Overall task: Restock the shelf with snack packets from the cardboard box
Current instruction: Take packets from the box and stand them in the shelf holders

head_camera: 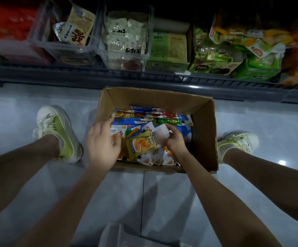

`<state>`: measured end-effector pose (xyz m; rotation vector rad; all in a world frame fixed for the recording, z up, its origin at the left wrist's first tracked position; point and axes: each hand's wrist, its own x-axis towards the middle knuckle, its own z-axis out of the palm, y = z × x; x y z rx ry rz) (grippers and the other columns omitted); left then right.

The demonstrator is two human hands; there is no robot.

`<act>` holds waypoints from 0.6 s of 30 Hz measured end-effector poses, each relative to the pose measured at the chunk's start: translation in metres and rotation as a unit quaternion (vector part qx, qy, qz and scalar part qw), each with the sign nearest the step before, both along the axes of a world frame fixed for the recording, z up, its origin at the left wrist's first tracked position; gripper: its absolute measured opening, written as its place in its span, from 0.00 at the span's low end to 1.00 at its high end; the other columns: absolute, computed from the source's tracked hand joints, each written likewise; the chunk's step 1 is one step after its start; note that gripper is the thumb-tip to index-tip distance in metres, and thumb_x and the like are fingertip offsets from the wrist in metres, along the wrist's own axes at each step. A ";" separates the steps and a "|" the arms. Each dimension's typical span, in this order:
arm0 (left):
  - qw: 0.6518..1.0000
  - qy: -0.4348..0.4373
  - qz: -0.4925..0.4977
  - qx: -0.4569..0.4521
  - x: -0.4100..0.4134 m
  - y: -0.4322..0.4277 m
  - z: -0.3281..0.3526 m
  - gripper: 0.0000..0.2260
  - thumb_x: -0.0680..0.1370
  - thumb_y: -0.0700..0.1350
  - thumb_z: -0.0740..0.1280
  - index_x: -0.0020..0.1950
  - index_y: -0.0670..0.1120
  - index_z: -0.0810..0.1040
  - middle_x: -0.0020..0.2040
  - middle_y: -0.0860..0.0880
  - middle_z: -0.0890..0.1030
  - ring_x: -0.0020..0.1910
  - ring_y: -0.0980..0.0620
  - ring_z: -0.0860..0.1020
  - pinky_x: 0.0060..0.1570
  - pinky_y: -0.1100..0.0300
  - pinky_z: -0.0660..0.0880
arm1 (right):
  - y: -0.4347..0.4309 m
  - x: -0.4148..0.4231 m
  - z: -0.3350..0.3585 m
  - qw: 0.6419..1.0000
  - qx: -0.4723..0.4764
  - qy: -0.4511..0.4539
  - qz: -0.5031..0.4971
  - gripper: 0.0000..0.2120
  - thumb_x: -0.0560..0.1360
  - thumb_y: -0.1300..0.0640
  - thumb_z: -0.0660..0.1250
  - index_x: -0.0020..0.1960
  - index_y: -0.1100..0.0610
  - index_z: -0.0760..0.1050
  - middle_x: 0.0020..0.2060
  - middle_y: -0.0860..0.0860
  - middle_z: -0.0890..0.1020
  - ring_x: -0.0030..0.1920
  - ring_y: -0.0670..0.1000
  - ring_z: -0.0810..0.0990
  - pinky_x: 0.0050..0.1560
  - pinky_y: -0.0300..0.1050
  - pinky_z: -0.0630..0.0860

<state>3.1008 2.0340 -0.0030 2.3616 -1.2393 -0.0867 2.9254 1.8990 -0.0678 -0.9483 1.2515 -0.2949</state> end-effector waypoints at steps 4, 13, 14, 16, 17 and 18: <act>0.980 0.096 -0.130 0.116 -0.007 -0.026 0.008 0.23 0.76 0.52 0.69 0.67 0.44 0.73 0.59 0.45 0.79 0.58 0.45 0.76 0.57 0.54 0.70 | -0.004 0.004 0.022 0.997 -0.015 -0.072 0.028 0.23 0.68 0.74 0.71 0.56 0.53 0.74 0.45 0.55 0.82 0.40 0.51 0.83 0.39 0.45 0.80; 0.927 0.346 -0.048 0.135 0.001 -0.045 0.015 0.10 0.73 0.44 0.72 0.51 0.48 0.75 0.46 0.51 0.82 0.41 0.51 0.81 0.42 0.54 0.78 | -0.022 0.001 0.042 0.994 -0.019 -0.105 0.039 0.20 0.72 0.70 0.68 0.63 0.58 0.74 0.42 0.51 0.83 0.41 0.47 0.83 0.39 0.39 0.78; 0.932 0.348 -0.008 0.103 0.007 -0.040 0.017 0.09 0.74 0.44 0.72 0.50 0.49 0.73 0.46 0.52 0.81 0.40 0.51 0.81 0.42 0.54 0.78 | -0.022 -0.001 0.038 0.997 -0.023 -0.067 0.026 0.18 0.74 0.67 0.68 0.63 0.58 0.73 0.44 0.51 0.83 0.42 0.47 0.82 0.40 0.40 0.78; 0.932 0.351 0.078 0.034 0.022 -0.028 0.023 0.11 0.75 0.44 0.71 0.52 0.49 0.71 0.47 0.53 0.79 0.44 0.51 0.80 0.44 0.57 0.78 | -0.019 -0.006 0.022 0.999 -0.035 0.013 0.001 0.15 0.77 0.62 0.67 0.64 0.58 0.73 0.48 0.53 0.81 0.44 0.50 0.81 0.44 0.45 0.78; 0.928 0.352 0.118 0.005 0.031 -0.020 0.026 0.11 0.76 0.43 0.70 0.53 0.48 0.70 0.48 0.52 0.78 0.46 0.51 0.79 0.44 0.60 0.77 | -0.017 -0.009 0.014 0.998 -0.037 0.046 -0.013 0.14 0.77 0.60 0.66 0.63 0.59 0.73 0.49 0.54 0.81 0.46 0.52 0.80 0.48 0.49 0.79; 0.920 0.361 0.153 -0.025 0.039 -0.013 0.028 0.11 0.76 0.41 0.69 0.54 0.47 0.70 0.49 0.50 0.78 0.47 0.49 0.79 0.45 0.59 0.77 | -0.013 -0.010 0.007 0.996 -0.036 0.073 -0.024 0.13 0.77 0.60 0.66 0.61 0.59 0.74 0.50 0.54 0.81 0.49 0.54 0.81 0.52 0.52 0.79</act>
